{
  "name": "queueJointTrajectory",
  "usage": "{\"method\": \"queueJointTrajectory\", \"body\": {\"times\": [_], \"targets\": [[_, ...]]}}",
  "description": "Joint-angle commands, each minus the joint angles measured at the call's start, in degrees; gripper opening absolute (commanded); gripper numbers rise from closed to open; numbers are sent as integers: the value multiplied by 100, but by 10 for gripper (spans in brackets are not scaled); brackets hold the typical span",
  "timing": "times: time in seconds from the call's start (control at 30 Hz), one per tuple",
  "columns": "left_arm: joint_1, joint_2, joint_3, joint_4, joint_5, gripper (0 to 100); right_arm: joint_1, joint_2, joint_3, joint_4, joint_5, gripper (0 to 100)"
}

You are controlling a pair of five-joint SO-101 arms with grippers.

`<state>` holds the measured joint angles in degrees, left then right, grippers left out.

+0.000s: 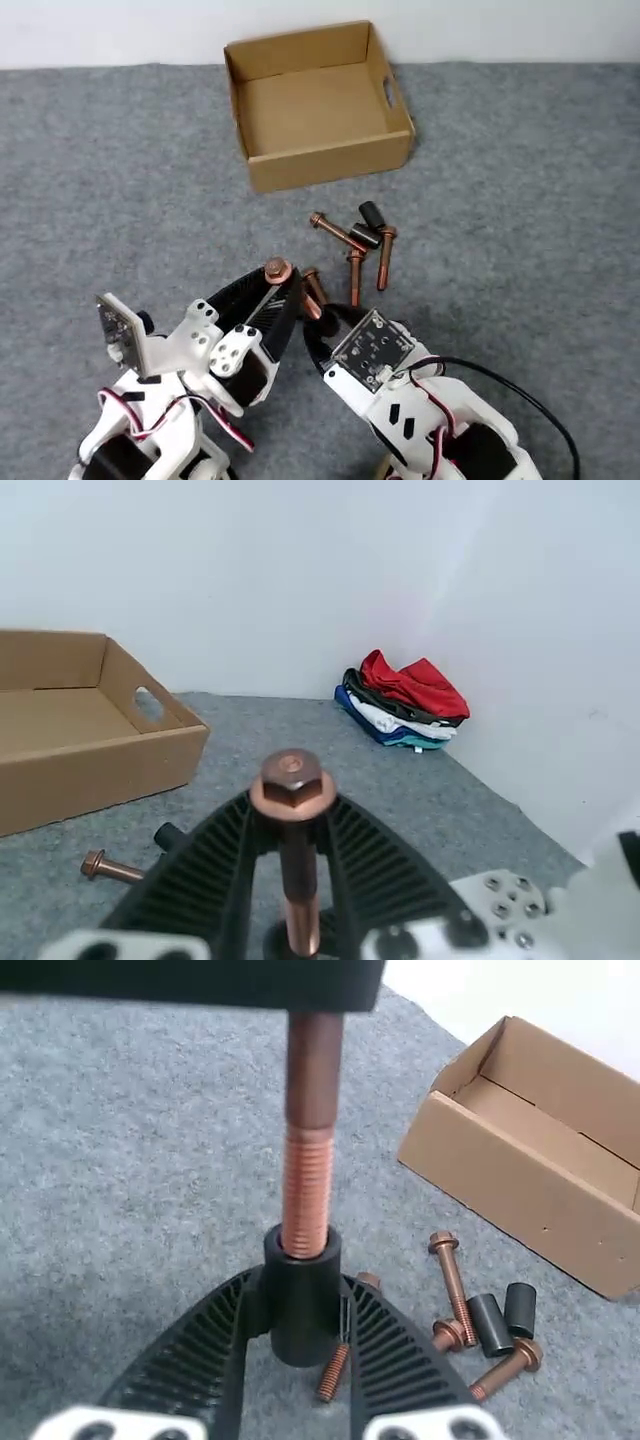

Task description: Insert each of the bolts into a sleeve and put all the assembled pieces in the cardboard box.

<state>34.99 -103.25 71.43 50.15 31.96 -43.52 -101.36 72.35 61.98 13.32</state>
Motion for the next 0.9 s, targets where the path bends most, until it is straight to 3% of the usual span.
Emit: {"method": "queueJointTrajectory", "body": {"times": [0.0,0.47,0.67,0.87], "targets": [[35,35,92,-26,-149,5,-22,-66,-352,-136,70,8],[-62,35,374,114,-510,5,-13,-66,-378,-163,97,8],[905,35,391,897,-527,5,-13,-66,-378,-163,105,8],[1204,44,567,1240,-1363,58,-13,-66,-378,-163,105,8]]}}
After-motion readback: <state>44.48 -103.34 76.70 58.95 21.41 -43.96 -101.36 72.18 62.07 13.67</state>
